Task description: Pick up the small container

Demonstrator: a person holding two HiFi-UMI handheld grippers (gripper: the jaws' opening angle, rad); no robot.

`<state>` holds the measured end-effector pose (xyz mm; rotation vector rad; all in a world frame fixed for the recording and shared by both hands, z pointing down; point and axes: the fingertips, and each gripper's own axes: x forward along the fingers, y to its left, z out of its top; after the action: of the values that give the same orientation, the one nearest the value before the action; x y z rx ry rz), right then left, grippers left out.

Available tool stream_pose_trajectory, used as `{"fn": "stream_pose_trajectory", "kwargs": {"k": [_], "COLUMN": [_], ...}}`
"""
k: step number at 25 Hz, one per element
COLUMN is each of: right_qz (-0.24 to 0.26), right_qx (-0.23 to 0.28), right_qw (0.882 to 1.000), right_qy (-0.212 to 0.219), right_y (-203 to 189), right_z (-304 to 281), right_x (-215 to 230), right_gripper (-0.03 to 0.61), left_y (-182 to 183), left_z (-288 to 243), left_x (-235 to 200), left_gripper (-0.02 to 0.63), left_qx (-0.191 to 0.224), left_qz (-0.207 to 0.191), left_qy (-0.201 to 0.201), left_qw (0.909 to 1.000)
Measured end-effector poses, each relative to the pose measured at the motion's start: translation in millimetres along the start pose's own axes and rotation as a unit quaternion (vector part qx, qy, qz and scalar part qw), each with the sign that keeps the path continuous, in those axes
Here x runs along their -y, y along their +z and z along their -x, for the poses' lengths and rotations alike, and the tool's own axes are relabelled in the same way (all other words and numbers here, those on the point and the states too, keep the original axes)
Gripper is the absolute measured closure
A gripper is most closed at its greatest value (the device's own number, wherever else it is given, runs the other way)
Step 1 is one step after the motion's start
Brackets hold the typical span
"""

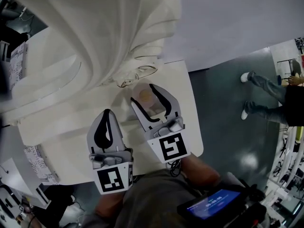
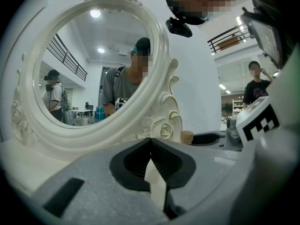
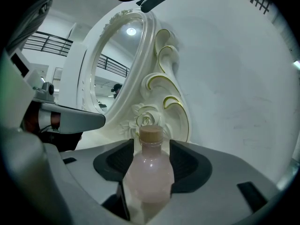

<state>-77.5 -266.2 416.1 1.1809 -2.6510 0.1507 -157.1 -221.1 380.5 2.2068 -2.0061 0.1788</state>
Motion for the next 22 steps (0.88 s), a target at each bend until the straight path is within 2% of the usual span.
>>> {"fn": "stream_pose_trajectory", "kwargs": {"k": [7,10,22], "right_qz": [0.003,0.007,-0.006], "right_qx": [0.001,0.004,0.008], "right_qw": [1.000,1.000,1.000], "right_qy": [-0.011,-0.017,-0.027], "right_y": [2.4,5.3,7.8], "right_z": [1.1,2.1,3.2], "right_x": [0.1,0.2,1.4], "right_gripper": [0.359,0.412,0.430], "left_y": [0.8,1.9,6.0], "left_z": [1.2,1.5,4.0], "left_x": [-1.3,-2.3,-3.4], "left_gripper": [0.598,0.600,0.598], "left_qx": [0.002,0.003,0.009], "left_qz": [0.002,0.002,0.002], "left_qy": [-0.001,-0.001,-0.004], "left_qw": [1.0000,1.0000,1.0000]}}
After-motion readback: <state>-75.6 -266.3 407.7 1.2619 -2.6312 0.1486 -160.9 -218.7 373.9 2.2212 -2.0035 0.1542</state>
